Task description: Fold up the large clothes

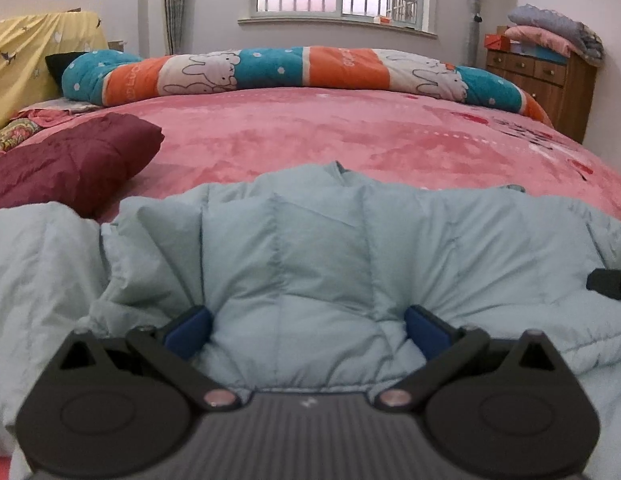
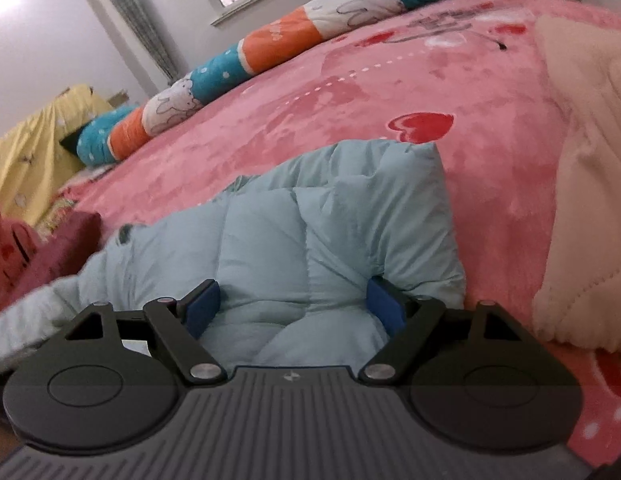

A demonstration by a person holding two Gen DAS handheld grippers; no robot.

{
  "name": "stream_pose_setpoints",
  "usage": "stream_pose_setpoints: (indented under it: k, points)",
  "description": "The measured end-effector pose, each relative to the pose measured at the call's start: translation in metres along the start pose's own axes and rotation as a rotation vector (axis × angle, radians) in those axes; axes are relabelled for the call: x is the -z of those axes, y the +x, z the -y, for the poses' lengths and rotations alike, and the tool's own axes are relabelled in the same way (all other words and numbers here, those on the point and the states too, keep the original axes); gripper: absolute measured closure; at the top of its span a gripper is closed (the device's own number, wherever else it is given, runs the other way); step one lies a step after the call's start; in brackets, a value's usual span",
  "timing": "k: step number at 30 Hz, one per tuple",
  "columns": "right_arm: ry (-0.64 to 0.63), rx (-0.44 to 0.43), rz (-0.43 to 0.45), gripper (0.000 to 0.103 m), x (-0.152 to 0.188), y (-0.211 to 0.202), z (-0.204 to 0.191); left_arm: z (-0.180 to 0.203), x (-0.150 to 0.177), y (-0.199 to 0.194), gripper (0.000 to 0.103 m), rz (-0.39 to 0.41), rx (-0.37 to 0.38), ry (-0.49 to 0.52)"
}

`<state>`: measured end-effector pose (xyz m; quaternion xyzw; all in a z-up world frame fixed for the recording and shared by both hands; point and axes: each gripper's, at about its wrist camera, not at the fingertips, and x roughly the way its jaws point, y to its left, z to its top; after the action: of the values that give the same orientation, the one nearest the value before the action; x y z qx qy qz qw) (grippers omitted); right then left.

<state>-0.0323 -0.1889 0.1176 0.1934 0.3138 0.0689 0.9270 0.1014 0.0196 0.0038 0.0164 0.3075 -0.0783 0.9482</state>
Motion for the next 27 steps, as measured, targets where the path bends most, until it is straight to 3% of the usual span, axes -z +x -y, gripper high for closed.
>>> stream_pose_setpoints:
  k: [6,10,15,20,27]
  points:
    - [-0.026,-0.014,0.019,0.000,0.001,0.006,-0.008,-0.005,-0.009,-0.019,0.002,0.001,-0.022,-0.030]
    - [0.032,-0.039,0.065,0.000,-0.006,0.002,-0.005,-0.015,-0.009,-0.070,0.002,0.065,-0.022,-0.079]
    - [-0.046,-0.009,0.118,0.000,-0.004,-0.025,-0.020,-0.033,-0.003,-0.141,0.004,0.104,-0.084,-0.101]
    - [-0.177,0.025,0.194,0.000,0.008,-0.055,-0.045,-0.058,0.010,-0.199,0.004,0.106,-0.215,-0.087]
    - [-0.078,0.043,0.175,0.000,0.028,-0.081,-0.052,-0.101,0.030,-0.243,0.004,0.056,-0.373,-0.092]
